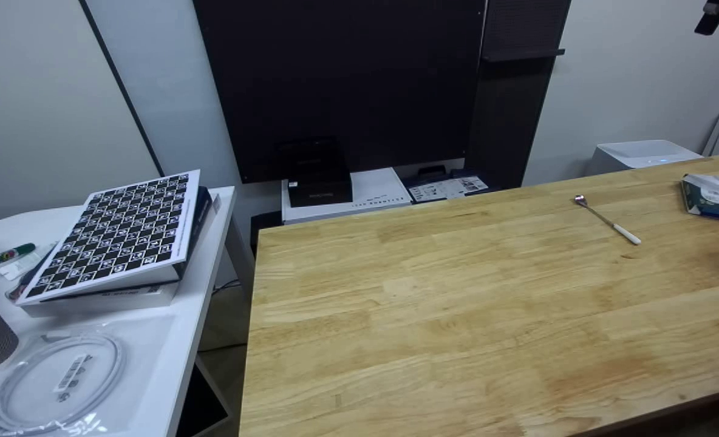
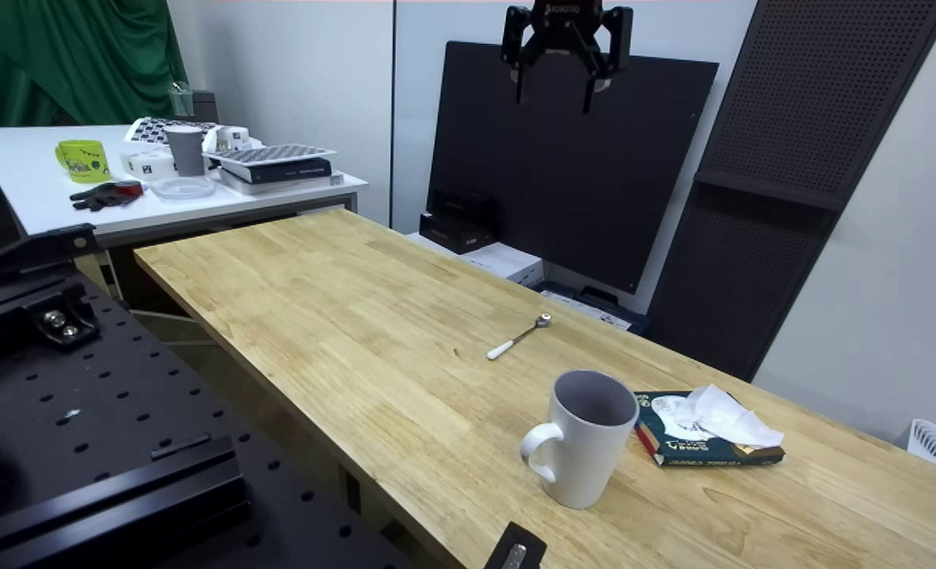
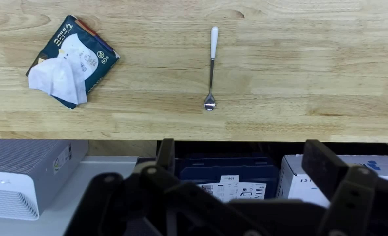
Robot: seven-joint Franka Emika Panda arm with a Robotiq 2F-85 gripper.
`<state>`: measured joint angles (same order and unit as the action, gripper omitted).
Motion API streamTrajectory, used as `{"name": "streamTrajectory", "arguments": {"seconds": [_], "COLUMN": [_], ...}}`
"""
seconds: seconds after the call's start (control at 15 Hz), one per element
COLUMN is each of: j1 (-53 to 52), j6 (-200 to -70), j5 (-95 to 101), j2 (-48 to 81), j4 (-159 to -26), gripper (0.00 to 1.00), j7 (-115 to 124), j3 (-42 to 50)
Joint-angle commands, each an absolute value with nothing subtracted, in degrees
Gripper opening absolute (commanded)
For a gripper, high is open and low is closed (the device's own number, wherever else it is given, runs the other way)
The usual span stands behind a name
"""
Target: Take the spoon from the table and place it in the white cup
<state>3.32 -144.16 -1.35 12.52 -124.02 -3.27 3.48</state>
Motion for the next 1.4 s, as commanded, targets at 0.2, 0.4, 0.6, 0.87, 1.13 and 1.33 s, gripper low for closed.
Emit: {"name": "streamTrajectory", "arguments": {"seconds": [0.2, 0.4, 0.6, 0.87, 1.13, 1.33], "j1": [3.4, 3.5, 3.5, 3.7, 4.4, 5.1], "j6": [-145.0, -144.7, -144.8, -144.4, -146.7, -148.7], "j5": [-0.6, -2.1, -2.4, -3.4, -4.2, -4.7], "j2": [12.6, 12.5, 12.5, 12.5, 17.9, 21.5], "j4": [-124.1, -124.3, -124.3, -124.3, -121.8, -121.6], "gripper": [1.00, 1.00, 1.00, 1.00, 1.00, 1.00], "j7": [-2.6, -2.3, -2.3, -3.0, -4.5, -5.0], "j3": [3.5, 3.1, 3.1, 2.9, 2.8, 2.9]}}
